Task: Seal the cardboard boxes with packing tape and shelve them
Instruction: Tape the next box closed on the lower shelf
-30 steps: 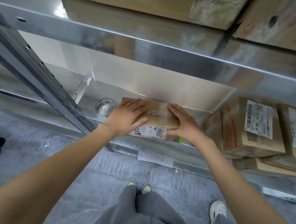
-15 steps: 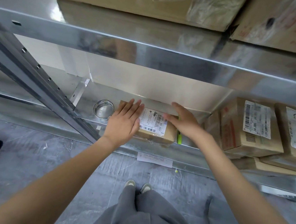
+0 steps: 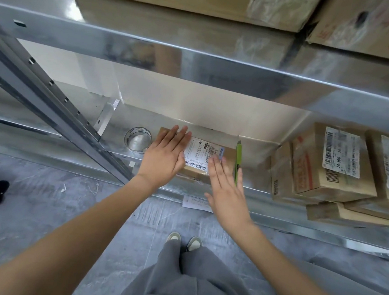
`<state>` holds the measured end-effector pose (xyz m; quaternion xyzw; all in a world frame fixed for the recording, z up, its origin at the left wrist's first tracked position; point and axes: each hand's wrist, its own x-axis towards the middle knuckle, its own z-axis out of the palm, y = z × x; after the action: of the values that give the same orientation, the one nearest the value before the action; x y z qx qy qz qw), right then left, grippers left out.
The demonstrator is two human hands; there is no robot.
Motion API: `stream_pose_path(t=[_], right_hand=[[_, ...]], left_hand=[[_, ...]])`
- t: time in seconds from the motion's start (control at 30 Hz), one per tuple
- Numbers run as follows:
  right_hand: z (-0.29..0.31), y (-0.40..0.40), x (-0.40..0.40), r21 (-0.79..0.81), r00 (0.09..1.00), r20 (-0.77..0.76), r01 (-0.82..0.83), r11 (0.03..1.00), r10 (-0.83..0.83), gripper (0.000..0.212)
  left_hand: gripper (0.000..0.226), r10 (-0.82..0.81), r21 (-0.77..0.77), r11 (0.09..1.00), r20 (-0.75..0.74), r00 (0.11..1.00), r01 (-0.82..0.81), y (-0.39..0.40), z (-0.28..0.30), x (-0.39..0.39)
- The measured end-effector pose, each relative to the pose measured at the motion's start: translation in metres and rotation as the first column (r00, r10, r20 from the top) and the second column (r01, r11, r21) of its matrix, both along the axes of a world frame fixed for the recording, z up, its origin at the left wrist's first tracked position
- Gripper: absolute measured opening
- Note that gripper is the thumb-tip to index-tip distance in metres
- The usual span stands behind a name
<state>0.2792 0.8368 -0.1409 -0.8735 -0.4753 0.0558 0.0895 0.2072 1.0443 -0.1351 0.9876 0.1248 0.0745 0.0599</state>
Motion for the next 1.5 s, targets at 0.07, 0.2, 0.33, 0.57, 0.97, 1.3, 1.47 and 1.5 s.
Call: stream_pose_path(t=[0.07, 0.2, 0.33, 0.57, 0.97, 1.3, 1.47, 1.5], right_hand=[[0.001, 0.001, 0.005, 0.066, 0.999, -0.040, -0.021, 0.998, 0.024, 0.089], [0.011, 0.006, 0.039, 0.182, 0.974, -0.226, 0.032, 0.983, 0.010, 0.086], [0.024, 0.016, 0.069, 0.206, 0.888, -0.460, 0.085, 0.975, 0.020, 0.097], [0.040, 0.030, 0.119, -0.055, 0.443, -0.879, 0.269, 0.962, -0.174, 0.059], [0.009, 0.072, 0.082, -0.110, 0.950, -0.250, 0.162, 0.981, -0.185, 0.063], [-0.006, 0.022, 0.000, -0.008, 0.988, -0.099, 0.119, 0.993, -0.119, 0.072], [0.002, 0.024, 0.018, 0.172, 0.946, -0.267, 0.233, 0.957, -0.183, 0.065], [0.000, 0.023, 0.022, 0.249, 0.911, -0.342, 0.324, 0.913, -0.230, 0.065]], left_hand=[[0.054, 0.001, -0.004, 1.000, -0.006, 1.000, -0.001, 0.000, 0.000, 0.000], [0.055, 0.009, -0.009, 1.000, -0.014, 1.000, -0.009, 0.000, -0.001, 0.001], [0.050, -0.033, 0.011, 0.999, 0.065, 0.997, 0.032, 0.000, 0.002, -0.004], [0.055, -0.065, 0.001, 0.998, 0.054, 0.996, 0.065, -0.002, -0.004, -0.018], [0.059, -0.001, -0.034, 0.999, -0.073, 0.997, -0.002, 0.008, -0.017, 0.010], [0.062, 0.001, -0.045, 0.999, -0.046, 0.999, -0.003, 0.006, -0.021, 0.011], [0.065, 0.098, -0.196, 0.977, 0.080, 0.992, -0.081, 0.009, -0.017, 0.011], [0.061, 0.192, -0.290, 0.946, 0.144, 0.971, -0.143, 0.008, -0.015, 0.009]])
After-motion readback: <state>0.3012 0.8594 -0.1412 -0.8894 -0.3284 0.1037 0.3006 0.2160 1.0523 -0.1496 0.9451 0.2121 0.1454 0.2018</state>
